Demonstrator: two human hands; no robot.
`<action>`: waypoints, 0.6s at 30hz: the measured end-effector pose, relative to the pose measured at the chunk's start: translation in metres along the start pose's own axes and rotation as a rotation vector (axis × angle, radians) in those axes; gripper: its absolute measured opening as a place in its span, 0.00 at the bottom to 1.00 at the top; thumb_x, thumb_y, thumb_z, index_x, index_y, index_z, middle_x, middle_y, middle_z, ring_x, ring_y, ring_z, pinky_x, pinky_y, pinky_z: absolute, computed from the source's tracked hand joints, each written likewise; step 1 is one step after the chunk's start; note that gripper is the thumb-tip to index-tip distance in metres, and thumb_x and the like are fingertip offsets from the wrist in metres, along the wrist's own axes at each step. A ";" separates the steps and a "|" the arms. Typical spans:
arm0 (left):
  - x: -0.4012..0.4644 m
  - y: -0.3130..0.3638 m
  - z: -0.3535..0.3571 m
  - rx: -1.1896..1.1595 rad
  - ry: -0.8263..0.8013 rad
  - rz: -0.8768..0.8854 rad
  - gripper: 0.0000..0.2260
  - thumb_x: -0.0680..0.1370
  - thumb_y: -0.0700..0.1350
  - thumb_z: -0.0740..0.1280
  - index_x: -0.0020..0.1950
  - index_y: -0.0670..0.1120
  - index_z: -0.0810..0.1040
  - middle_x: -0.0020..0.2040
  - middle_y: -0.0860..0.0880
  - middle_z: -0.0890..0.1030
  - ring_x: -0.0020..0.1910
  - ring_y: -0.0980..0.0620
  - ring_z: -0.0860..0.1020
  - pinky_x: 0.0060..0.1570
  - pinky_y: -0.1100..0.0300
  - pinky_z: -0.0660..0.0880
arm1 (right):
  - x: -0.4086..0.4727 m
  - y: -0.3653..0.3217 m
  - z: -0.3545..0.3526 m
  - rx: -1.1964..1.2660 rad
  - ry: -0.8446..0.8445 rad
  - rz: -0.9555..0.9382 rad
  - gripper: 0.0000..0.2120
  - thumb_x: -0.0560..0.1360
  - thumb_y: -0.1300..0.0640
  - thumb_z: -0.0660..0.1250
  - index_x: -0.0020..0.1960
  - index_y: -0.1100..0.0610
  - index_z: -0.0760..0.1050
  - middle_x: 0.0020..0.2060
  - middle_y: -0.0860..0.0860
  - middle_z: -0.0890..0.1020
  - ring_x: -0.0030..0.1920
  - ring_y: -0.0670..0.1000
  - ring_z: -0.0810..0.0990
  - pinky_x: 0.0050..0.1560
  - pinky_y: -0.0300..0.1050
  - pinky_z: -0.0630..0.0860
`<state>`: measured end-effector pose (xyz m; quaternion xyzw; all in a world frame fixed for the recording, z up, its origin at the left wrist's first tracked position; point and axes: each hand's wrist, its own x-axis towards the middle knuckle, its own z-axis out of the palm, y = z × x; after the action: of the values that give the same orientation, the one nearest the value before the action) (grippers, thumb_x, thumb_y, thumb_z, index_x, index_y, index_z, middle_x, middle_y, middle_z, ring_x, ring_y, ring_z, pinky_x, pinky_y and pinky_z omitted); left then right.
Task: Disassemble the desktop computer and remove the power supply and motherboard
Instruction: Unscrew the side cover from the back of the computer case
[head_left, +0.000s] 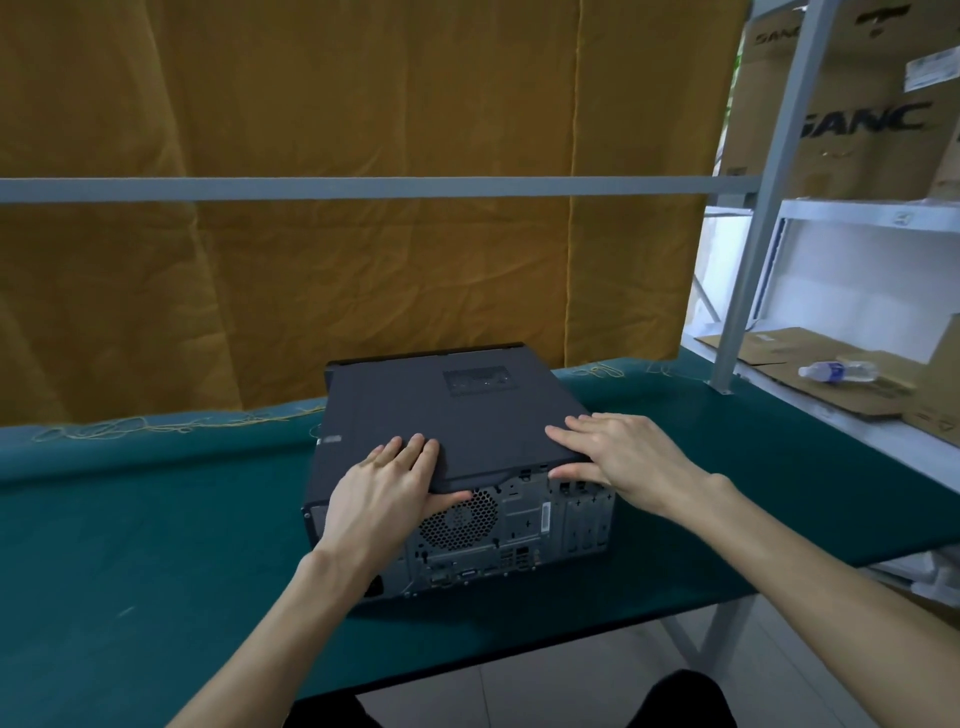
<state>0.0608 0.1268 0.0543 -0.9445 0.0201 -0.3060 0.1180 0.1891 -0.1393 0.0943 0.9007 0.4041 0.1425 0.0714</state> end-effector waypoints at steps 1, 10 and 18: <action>0.000 0.000 0.001 0.006 0.005 -0.001 0.39 0.81 0.68 0.47 0.53 0.38 0.85 0.51 0.41 0.86 0.47 0.41 0.86 0.44 0.49 0.84 | 0.000 0.000 -0.001 0.003 0.000 0.005 0.42 0.73 0.28 0.43 0.80 0.47 0.64 0.76 0.52 0.72 0.76 0.52 0.69 0.72 0.49 0.69; 0.000 0.001 -0.003 0.003 0.027 -0.007 0.35 0.77 0.67 0.54 0.54 0.38 0.85 0.53 0.40 0.86 0.50 0.39 0.86 0.46 0.47 0.84 | -0.001 -0.002 -0.006 0.022 0.014 0.006 0.42 0.72 0.29 0.44 0.79 0.49 0.67 0.72 0.53 0.76 0.73 0.54 0.73 0.67 0.53 0.74; 0.010 -0.009 -0.024 -0.006 0.030 0.001 0.37 0.78 0.70 0.49 0.54 0.41 0.84 0.49 0.44 0.86 0.47 0.43 0.86 0.36 0.51 0.83 | 0.001 0.001 -0.024 0.103 0.112 0.015 0.39 0.74 0.28 0.49 0.76 0.47 0.70 0.72 0.53 0.76 0.73 0.52 0.74 0.70 0.54 0.73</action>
<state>0.0548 0.1291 0.0814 -0.9401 0.0234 -0.3201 0.1153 0.1829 -0.1392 0.1177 0.8969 0.4075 0.1720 0.0012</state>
